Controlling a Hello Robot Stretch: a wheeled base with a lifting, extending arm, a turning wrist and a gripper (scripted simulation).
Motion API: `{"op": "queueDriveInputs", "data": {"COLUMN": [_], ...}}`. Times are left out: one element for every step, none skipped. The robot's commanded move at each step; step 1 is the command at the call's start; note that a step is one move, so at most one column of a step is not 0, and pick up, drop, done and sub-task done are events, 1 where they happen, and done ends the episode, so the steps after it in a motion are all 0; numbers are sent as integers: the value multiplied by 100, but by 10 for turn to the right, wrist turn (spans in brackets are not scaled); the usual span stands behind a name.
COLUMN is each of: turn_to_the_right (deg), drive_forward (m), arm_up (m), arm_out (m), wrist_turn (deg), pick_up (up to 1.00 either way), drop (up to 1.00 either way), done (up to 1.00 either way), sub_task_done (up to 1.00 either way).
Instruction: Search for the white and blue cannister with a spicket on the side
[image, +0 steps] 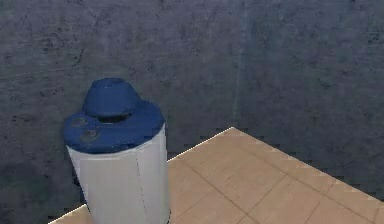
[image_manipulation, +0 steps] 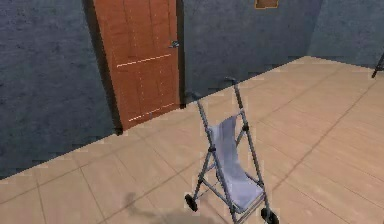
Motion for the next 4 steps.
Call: {"op": "queueDriveInputs", "data": {"turn_to_the_right": [270, 0, -30, 0], "drive_forward": [0, 90, 0, 30], "arm_up": [0, 0, 0, 0], "arm_out": [0, 0, 0, 0], "wrist_turn": [0, 0, 0, 0], "pick_up": [0, 0, 0, 0], "drop": [0, 0, 0, 0], "done": [0, 0, 0, 0], "sub_task_done": [0, 0, 0, 0]}}
